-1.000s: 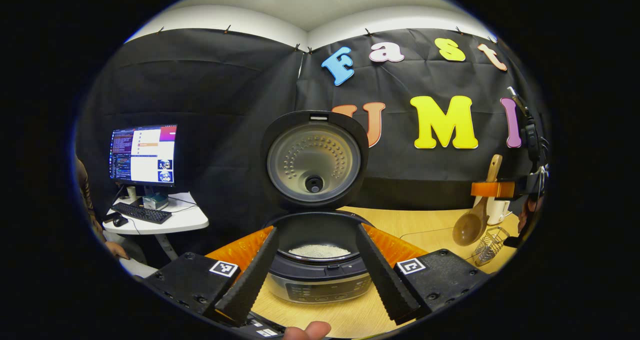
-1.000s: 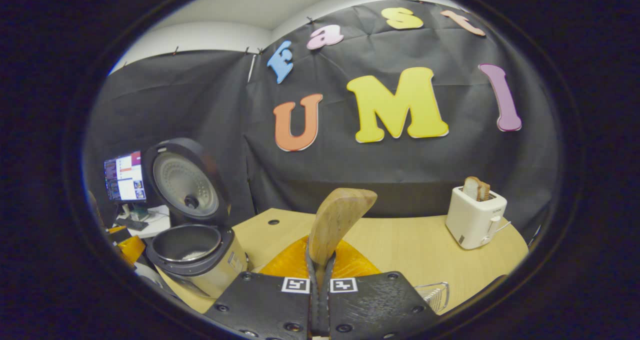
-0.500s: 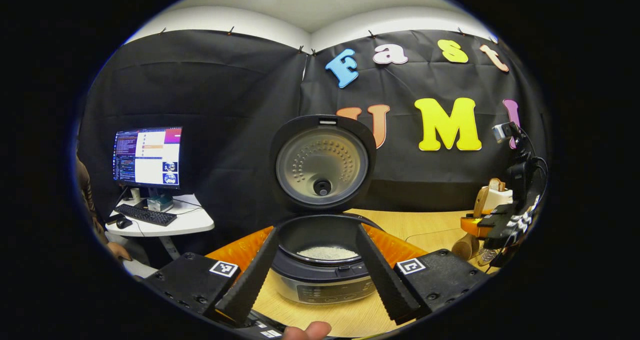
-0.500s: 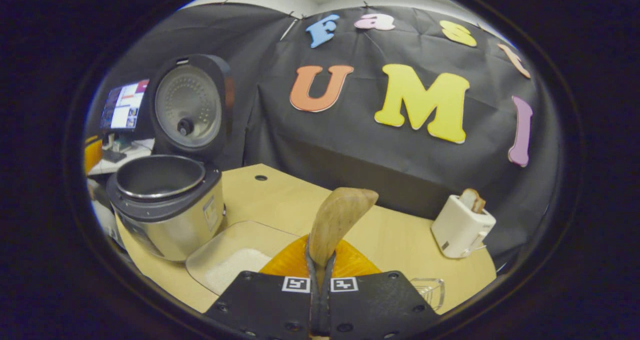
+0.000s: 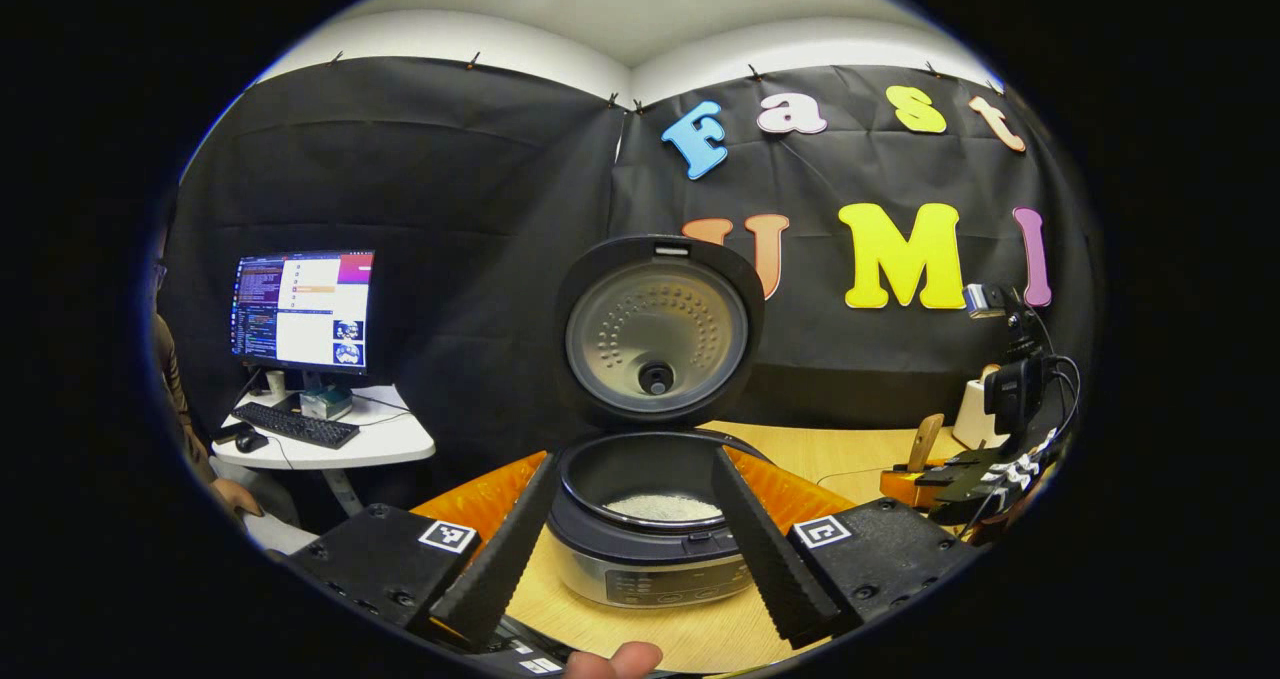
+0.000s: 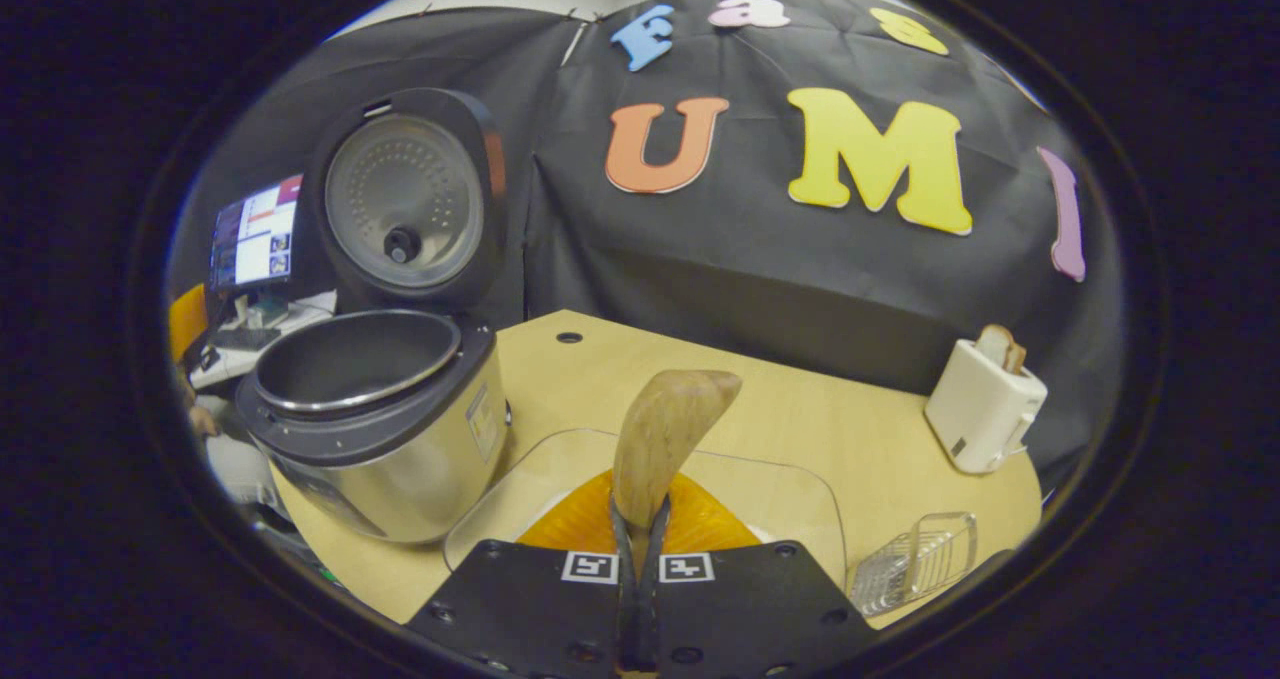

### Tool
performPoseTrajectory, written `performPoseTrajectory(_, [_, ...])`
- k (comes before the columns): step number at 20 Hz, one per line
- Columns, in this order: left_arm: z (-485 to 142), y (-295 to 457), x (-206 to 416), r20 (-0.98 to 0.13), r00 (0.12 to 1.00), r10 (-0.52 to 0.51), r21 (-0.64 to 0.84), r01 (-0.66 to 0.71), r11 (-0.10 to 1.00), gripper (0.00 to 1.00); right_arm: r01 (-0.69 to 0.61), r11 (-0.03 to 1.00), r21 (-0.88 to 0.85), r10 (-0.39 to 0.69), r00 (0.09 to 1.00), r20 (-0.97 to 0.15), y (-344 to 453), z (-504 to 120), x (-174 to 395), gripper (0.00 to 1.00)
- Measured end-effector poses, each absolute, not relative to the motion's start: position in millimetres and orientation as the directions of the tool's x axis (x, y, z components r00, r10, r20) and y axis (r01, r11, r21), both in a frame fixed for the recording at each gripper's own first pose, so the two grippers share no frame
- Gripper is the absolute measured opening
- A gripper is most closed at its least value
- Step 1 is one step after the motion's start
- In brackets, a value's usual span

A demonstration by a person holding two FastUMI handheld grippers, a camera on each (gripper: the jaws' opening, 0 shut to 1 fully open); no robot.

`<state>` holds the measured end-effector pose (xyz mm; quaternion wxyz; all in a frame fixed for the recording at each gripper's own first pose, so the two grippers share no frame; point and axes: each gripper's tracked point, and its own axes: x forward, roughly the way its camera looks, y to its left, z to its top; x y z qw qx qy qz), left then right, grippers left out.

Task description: Close the left gripper, press the button to open the rice cooker; take a wooden spoon from the chopstick holder with the right hand, scoop a spoonful of rice and pour it into the rice cooker, then put the wooden spoon back into the chopstick holder.

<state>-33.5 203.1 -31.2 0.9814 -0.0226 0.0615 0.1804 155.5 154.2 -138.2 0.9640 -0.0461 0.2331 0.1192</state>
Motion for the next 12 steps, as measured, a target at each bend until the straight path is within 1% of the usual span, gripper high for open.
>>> performPoseTrajectory(6, [-33.5,201.5,-32.7,-0.140,0.930,0.339,-0.027,-0.346,0.938,0.99,-0.188,0.948,0.256,0.296,0.815,-0.498,170.3,-138.8,163.5,0.00])
performPoseTrajectory(8, [-31.3,201.1,-33.0,-0.135,0.931,0.339,-0.027,-0.346,0.938,0.99,-0.155,0.930,0.332,0.313,0.809,-0.498,168.0,-137.1,164.7,0.02])
performPoseTrajectory(9, [-30.4,201.3,-32.8,-0.132,0.932,0.339,-0.029,-0.345,0.938,0.99,-0.143,0.919,0.367,0.323,0.806,-0.496,167.1,-136.9,166.2,0.00])
performPoseTrajectory(12, [-33.4,200.9,-35.5,-0.137,0.933,0.334,-0.037,-0.342,0.939,0.99,-0.102,0.880,0.464,0.348,0.804,-0.482,159.5,-135.0,173.5,0.00])
